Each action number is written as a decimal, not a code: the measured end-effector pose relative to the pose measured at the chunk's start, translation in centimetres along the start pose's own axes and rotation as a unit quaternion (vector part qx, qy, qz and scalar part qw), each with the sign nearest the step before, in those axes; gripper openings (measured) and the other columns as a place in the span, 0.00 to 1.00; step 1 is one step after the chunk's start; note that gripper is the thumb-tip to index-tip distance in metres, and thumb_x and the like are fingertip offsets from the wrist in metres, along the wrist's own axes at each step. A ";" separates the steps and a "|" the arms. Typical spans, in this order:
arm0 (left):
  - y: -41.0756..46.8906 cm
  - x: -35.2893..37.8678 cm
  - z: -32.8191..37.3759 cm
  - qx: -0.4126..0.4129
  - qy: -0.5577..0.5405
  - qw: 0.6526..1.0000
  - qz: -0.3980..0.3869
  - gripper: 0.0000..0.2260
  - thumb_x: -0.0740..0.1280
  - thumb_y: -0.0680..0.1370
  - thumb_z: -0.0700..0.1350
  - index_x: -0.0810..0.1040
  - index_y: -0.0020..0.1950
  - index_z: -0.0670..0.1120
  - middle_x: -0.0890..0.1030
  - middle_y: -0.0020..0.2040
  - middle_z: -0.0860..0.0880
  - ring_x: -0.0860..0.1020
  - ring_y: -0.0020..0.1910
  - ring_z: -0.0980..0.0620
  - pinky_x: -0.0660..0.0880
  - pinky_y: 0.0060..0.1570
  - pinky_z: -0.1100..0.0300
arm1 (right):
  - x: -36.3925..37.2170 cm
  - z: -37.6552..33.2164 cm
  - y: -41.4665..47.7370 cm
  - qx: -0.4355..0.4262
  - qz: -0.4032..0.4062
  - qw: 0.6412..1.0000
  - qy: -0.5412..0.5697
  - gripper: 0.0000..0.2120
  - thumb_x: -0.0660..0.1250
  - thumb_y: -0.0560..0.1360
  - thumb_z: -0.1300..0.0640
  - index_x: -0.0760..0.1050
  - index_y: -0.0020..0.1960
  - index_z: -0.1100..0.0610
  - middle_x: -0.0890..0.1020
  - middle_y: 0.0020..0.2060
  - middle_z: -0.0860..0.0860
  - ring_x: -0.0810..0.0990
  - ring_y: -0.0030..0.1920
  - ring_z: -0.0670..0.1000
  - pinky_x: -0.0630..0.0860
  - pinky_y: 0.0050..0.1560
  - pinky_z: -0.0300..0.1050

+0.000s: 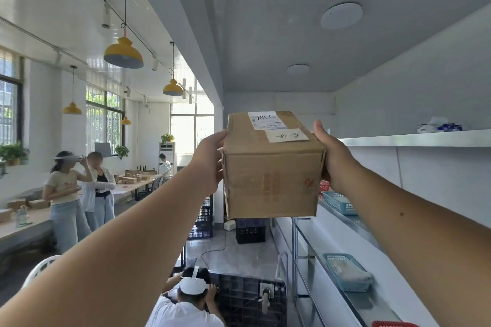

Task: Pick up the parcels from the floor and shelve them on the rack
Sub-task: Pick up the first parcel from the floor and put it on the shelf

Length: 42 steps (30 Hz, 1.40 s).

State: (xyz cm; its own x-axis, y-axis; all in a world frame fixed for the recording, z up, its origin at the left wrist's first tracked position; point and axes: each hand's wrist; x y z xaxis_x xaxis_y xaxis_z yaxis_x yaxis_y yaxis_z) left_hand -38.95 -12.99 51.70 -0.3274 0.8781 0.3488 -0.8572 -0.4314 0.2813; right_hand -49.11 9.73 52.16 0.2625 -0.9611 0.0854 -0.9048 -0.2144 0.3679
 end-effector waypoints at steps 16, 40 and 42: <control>-1.1 0.8 1.3 0.019 0.023 0.999 0.038 0.12 0.59 0.75 0.31 0.77 0.44 0.46 0.82 0.36 0.49 0.80 0.34 0.48 0.76 0.37 0.56 | -1.4 -0.2 -0.8 -0.023 -0.005 0.999 0.033 0.22 0.73 0.76 0.57 0.75 0.68 0.57 0.88 0.52 0.60 0.89 0.38 0.54 0.81 0.39 0.48; 0.0 1.1 3.2 0.026 0.196 0.980 0.016 0.39 0.75 0.60 0.47 0.77 0.72 0.47 0.84 0.63 0.43 0.85 0.58 0.41 0.84 0.52 0.50 | -1.0 2.6 -1.3 0.060 -0.199 0.975 -0.077 0.27 0.81 0.62 0.41 0.77 0.58 0.27 0.89 0.49 0.43 0.86 0.55 0.58 0.85 0.46 0.66; 0.5 1.0 3.1 0.043 0.232 0.971 0.027 0.32 0.77 0.65 0.47 0.78 0.70 0.46 0.83 0.63 0.44 0.83 0.59 0.44 0.81 0.56 0.49 | -0.9 3.0 -1.3 0.042 -0.175 0.982 -0.058 0.25 0.82 0.60 0.41 0.80 0.55 0.28 0.89 0.50 0.42 0.86 0.55 0.57 0.85 0.46 0.65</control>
State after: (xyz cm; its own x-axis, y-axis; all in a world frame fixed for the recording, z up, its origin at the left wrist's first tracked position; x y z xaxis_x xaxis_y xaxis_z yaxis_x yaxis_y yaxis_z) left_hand -38.52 -12.96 54.95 -0.5327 0.8435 -0.0691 -0.8035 -0.4784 0.3543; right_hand -49.15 10.38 48.79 0.5261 -0.8387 -0.1408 -0.7920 -0.5436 0.2780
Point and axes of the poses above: each hand's wrist, its own y-axis towards the middle knuckle, its own x-axis out of the palm, z = x × y
